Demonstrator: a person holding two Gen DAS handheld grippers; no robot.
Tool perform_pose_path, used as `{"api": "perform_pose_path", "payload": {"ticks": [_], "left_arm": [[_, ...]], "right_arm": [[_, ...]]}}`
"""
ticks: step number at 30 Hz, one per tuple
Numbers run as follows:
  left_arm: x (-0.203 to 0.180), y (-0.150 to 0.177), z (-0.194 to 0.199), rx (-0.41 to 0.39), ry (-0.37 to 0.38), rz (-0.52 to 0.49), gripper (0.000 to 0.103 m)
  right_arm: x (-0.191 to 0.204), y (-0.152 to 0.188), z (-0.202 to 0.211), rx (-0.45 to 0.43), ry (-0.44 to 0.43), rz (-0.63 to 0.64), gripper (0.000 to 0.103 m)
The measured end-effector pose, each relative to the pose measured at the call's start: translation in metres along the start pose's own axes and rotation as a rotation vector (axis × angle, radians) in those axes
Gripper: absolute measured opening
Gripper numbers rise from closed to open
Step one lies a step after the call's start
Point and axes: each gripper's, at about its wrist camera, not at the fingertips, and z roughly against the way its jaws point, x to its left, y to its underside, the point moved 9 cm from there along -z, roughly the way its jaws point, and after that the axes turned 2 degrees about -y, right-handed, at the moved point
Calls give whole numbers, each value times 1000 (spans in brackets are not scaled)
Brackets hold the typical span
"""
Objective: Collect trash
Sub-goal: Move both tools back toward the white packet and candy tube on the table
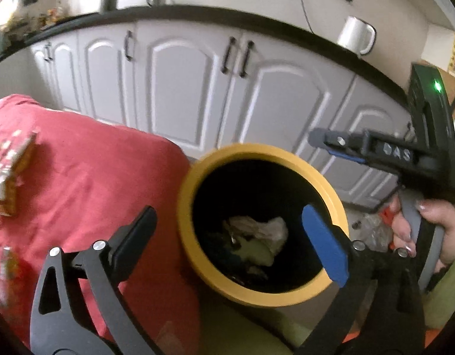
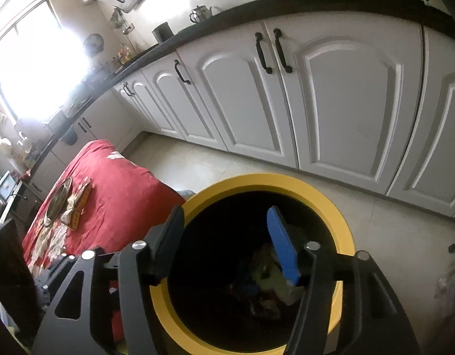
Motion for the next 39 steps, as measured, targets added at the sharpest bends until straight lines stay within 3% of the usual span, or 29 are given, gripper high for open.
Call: {"api": "perform_pose_path", "payload": {"ticks": [5, 11, 20, 31, 39], "left_arm": [[30, -14, 26, -78, -72, 43, 92], [68, -25, 53, -152, -166, 83, 92], [116, -29, 82, -210, -243, 159, 92], [181, -24, 112, -249, -329, 242, 92], [236, -25, 140, -278, -383, 315, 92]], "right_arm": [[23, -4, 9, -32, -19, 50, 73], [50, -6, 18, -54, -38, 107, 74], [94, 0, 16, -53, -68, 200, 74], [168, 28, -3, 15, -139, 345, 74], [230, 65, -24, 112, -214, 434, 74]]}}
